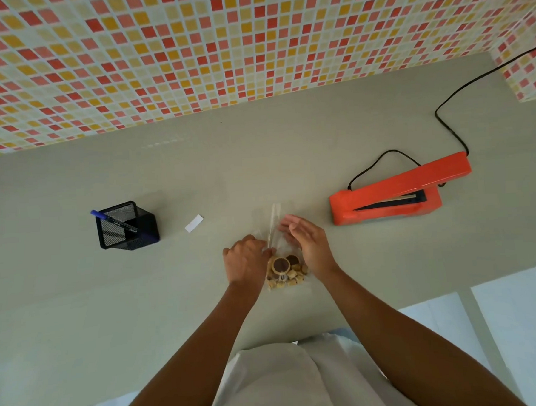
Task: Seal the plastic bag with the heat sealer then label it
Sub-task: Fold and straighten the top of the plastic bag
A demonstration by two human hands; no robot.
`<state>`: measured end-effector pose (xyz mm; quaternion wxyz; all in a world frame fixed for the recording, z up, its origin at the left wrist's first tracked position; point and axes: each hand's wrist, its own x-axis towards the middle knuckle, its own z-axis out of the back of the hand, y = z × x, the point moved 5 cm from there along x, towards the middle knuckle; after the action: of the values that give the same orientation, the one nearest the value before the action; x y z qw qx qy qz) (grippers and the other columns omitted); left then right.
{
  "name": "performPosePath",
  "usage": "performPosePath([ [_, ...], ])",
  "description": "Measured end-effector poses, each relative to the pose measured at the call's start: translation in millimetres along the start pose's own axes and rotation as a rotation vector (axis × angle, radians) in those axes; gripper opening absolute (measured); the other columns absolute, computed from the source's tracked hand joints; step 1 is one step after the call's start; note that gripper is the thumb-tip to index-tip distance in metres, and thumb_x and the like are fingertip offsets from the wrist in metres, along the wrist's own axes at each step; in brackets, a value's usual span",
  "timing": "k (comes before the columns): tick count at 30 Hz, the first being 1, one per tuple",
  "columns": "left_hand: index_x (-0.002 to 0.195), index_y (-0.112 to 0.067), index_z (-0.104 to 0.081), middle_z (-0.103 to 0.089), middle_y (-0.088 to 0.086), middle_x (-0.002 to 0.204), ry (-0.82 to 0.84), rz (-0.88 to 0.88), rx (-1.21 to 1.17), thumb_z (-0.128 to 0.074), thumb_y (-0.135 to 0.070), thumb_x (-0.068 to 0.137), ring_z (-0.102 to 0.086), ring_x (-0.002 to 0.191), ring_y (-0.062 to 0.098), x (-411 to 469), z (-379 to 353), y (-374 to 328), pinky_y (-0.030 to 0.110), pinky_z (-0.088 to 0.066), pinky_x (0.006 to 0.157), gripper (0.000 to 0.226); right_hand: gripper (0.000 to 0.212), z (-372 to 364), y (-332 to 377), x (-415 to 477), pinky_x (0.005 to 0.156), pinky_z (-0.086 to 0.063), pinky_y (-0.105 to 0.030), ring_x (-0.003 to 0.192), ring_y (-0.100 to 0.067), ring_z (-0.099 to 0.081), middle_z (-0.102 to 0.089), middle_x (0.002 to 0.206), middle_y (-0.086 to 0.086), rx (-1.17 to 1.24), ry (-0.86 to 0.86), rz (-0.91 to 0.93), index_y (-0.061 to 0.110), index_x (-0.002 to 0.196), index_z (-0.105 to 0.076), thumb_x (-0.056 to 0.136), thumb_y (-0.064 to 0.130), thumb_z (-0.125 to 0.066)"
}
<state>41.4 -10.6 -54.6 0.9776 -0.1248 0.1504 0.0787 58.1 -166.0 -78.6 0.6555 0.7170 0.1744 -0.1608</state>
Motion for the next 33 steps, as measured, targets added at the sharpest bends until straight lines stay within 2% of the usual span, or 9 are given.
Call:
performPosePath([
  [5,0.090,-0.025,-0.075,-0.068,-0.004,0.092,0.000,0.030,-0.116,-0.066,-0.048,0.086,-0.066,0.083,0.021,-1,0,0,0.032,-0.048,0.076,0.025,0.034,8,13,-6,0.097,-0.048,-0.014,0.112,-0.012,-0.065,-0.069,0.122,-0.004,-0.388,-0.147,0.195,0.005,0.128,-0.064,0.095,0.002,-0.060],
  [10,0.103,-0.018,-0.070,-0.066,0.002,0.098,-0.021,0.038,-0.208,-0.074,-0.041,0.081,-0.066,0.087,0.027,-5,1,3,0.037,-0.052,0.078,0.032,0.037,13,10,-19,0.096,-0.045,-0.019,0.110,-0.020,-0.062,-0.064,0.122,-0.011,-0.593,-0.362,0.225,0.003,0.124,-0.063,0.087,0.004,-0.069],
  [13,0.116,-0.011,-0.057,-0.064,0.007,0.106,-0.028,0.081,-0.274,-0.081,-0.037,0.075,-0.066,0.091,0.030,-4,2,3,0.038,-0.054,0.078,0.054,0.046,11,9,-23,0.092,-0.045,-0.020,0.101,-0.014,-0.059,-0.064,0.117,-0.008,-0.587,-0.380,0.082,0.005,0.129,-0.059,0.085,0.012,-0.074],
  [15,0.121,-0.011,-0.052,-0.065,0.009,0.111,-0.025,0.110,-0.337,-0.083,-0.034,0.074,-0.066,0.098,0.030,-4,3,3,0.038,-0.053,0.083,0.061,0.050,9,8,-25,0.091,-0.050,-0.028,0.096,-0.016,-0.061,-0.064,0.108,-0.007,-0.556,-0.381,-0.004,0.008,0.130,-0.058,0.084,0.016,-0.076],
  [17,0.125,-0.013,-0.049,-0.066,0.008,0.114,-0.013,0.130,-0.354,-0.083,-0.033,0.074,-0.065,0.104,0.029,-4,3,2,0.039,-0.051,0.087,0.065,0.052,9,7,-27,0.087,-0.048,-0.027,0.096,-0.018,-0.062,-0.063,0.104,-0.002,-0.514,-0.385,-0.069,0.009,0.129,-0.058,0.082,0.019,-0.077],
  [20,0.126,-0.013,-0.048,-0.066,0.007,0.115,-0.009,0.152,-0.369,-0.083,-0.033,0.074,-0.064,0.106,0.029,-5,3,3,0.039,-0.050,0.088,0.065,0.054,12,5,-31,0.083,-0.042,-0.023,0.098,-0.018,-0.060,-0.062,0.107,-0.001,-0.485,-0.402,-0.143,0.009,0.131,-0.055,0.082,0.019,-0.076],
  [25,0.119,-0.011,-0.051,-0.064,0.007,0.116,-0.034,0.149,-0.376,-0.082,-0.033,0.075,-0.064,0.101,0.029,-8,4,5,0.037,-0.050,0.084,0.058,0.055,17,0,-45,0.083,-0.047,-0.026,0.105,-0.024,-0.063,-0.063,0.117,-0.007,-0.521,-0.423,-0.174,0.008,0.136,-0.051,0.086,0.016,-0.072],
  [29,0.115,-0.011,-0.050,-0.061,0.009,0.112,-0.037,0.153,-0.374,-0.083,-0.035,0.074,-0.064,0.096,0.031,-10,5,6,0.036,-0.049,0.079,0.058,0.053,18,0,-47,0.077,-0.045,-0.024,0.092,-0.018,-0.061,-0.066,0.105,-0.005,-0.438,-0.435,-0.228,0.009,0.132,-0.053,0.084,0.014,-0.074],
  [33,0.113,-0.011,-0.049,-0.058,0.010,0.111,-0.039,0.164,-0.419,-0.083,-0.034,0.074,-0.064,0.092,0.034,-13,3,10,0.037,-0.049,0.073,0.057,0.041,16,-2,-40,0.074,-0.048,-0.024,0.091,-0.020,-0.065,-0.069,0.099,-0.004,-0.324,-0.423,-0.277,0.013,0.117,-0.062,0.080,0.018,-0.079],
])
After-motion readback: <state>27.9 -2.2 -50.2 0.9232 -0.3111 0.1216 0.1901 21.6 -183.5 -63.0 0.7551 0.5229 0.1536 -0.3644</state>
